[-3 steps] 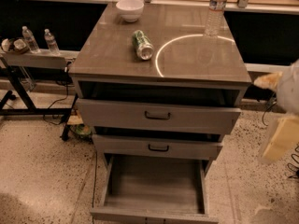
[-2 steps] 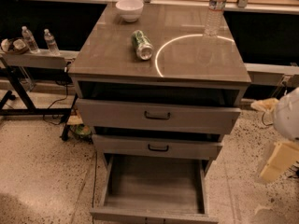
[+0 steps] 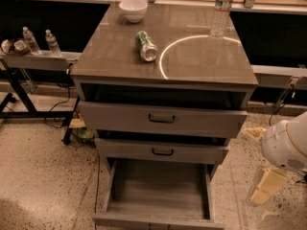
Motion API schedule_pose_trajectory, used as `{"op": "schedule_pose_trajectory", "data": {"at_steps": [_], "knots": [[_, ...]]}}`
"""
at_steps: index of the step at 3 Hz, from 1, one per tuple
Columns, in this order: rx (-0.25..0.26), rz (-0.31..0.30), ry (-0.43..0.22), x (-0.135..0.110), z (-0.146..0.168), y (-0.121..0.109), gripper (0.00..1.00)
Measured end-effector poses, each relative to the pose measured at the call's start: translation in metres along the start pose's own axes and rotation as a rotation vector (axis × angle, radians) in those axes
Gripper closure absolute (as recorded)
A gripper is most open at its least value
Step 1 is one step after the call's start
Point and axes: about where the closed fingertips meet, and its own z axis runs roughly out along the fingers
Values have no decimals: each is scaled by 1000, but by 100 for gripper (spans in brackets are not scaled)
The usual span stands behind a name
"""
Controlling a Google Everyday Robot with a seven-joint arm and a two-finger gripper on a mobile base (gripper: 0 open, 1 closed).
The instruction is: Close bottom drawer
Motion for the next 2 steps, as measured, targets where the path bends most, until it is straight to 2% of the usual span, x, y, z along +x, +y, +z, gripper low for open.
{"op": "schedule_pose_trajectory", "data": {"at_steps": [1,2], "knots": [[-3,20,-8,4,12,0,0],[-23,13,-65,23,79,18,0]]}}
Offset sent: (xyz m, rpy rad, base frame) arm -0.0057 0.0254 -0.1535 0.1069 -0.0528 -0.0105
